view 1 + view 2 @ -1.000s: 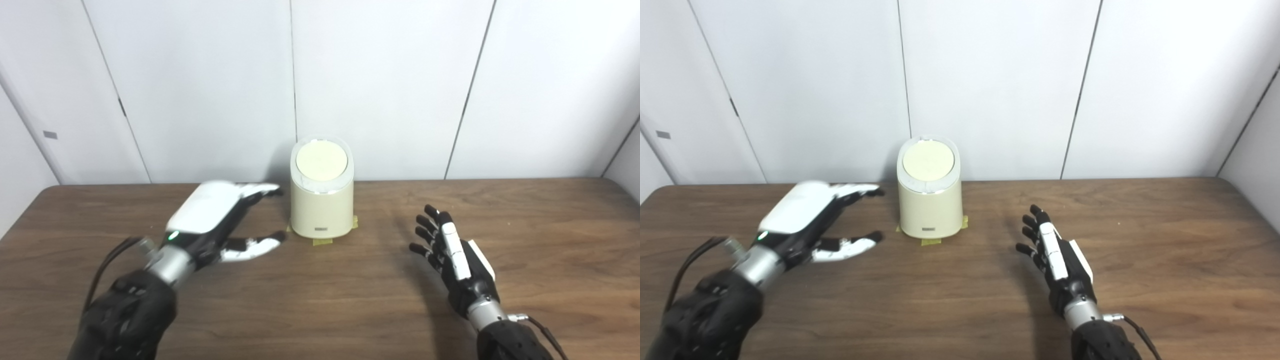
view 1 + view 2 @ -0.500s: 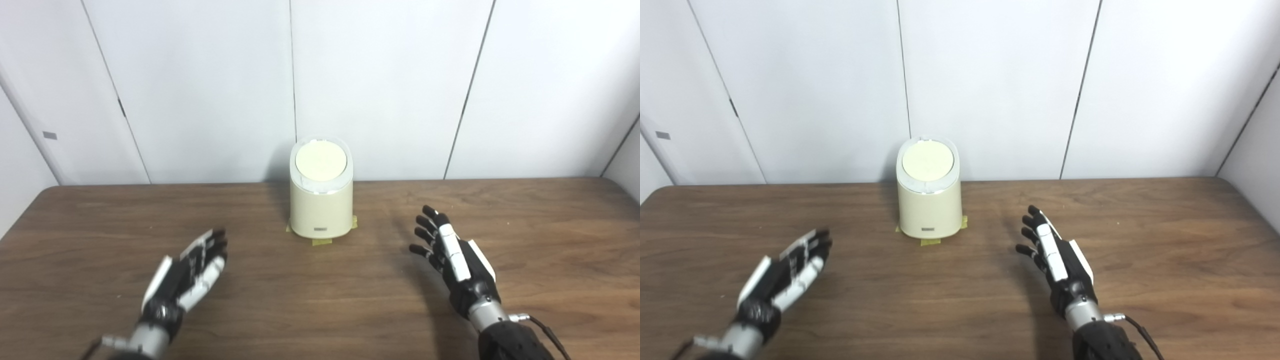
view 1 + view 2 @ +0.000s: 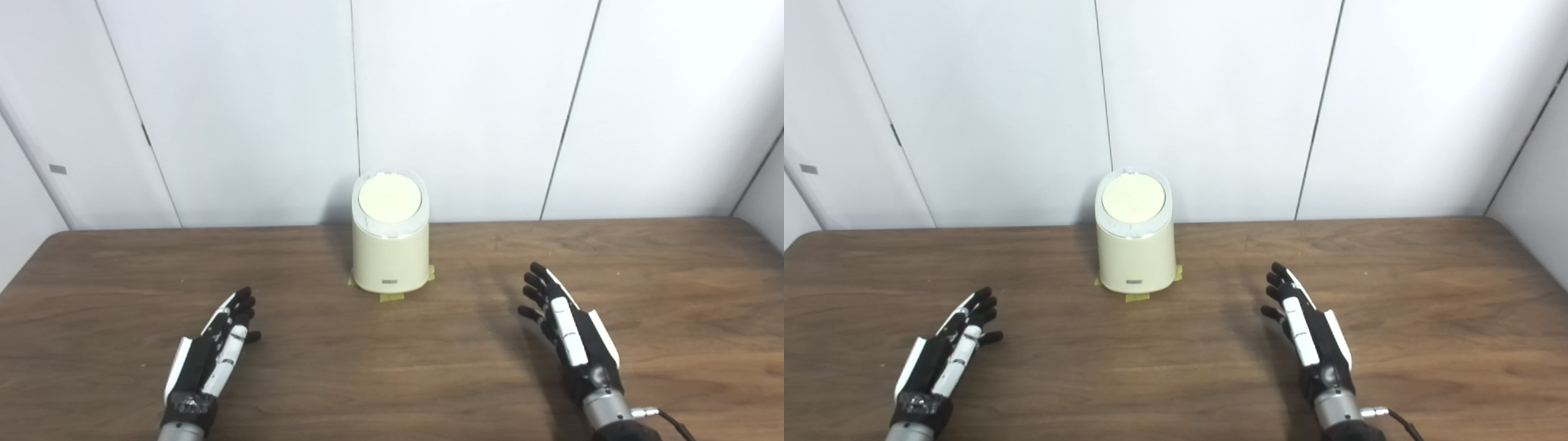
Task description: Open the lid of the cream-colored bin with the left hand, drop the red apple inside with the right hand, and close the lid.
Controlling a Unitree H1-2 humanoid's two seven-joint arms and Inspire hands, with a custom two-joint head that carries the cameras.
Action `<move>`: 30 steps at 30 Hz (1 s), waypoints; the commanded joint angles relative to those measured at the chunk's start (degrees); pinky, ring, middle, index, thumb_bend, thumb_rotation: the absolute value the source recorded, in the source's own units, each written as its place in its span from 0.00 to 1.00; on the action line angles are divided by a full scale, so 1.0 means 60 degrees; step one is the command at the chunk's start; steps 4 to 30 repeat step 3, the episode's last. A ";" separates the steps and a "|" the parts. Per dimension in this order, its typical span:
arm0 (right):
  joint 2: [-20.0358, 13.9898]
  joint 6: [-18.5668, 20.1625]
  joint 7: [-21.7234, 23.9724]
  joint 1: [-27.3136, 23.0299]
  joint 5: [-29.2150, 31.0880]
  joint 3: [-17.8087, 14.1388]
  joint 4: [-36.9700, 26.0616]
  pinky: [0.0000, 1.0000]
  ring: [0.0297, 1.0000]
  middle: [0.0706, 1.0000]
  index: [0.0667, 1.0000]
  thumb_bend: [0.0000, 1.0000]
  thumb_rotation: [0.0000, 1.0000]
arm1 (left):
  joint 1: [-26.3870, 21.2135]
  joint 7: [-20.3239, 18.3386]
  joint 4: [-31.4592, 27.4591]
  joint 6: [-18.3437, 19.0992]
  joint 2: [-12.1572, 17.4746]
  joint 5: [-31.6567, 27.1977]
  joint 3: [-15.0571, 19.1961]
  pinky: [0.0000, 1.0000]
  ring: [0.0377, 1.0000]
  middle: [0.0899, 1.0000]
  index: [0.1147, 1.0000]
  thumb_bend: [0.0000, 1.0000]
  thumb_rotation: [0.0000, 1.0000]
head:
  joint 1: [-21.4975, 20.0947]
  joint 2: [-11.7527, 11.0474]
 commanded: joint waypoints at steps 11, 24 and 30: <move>-0.0056 -0.0755 -0.0128 -0.0012 -0.0279 0.0011 -0.0066 0.82 0.91 0.92 0.91 0.50 1.00 | 0.0222 0.0295 0.0335 -0.0317 -0.0002 -0.0206 -0.0042 0.93 0.90 0.89 0.90 0.32 0.70 | 0.0002 0.0059; -0.0056 -0.0755 -0.0128 -0.0012 -0.0279 0.0011 -0.0066 0.82 0.91 0.92 0.91 0.50 1.00 | 0.0222 0.0295 0.0335 -0.0317 -0.0002 -0.0206 -0.0042 0.93 0.90 0.89 0.90 0.32 0.70 | 0.0002 0.0059; -0.0056 -0.0755 -0.0128 -0.0012 -0.0279 0.0011 -0.0066 0.82 0.91 0.92 0.91 0.50 1.00 | 0.0222 0.0295 0.0335 -0.0317 -0.0002 -0.0206 -0.0042 0.93 0.90 0.89 0.90 0.32 0.70 | 0.0002 0.0059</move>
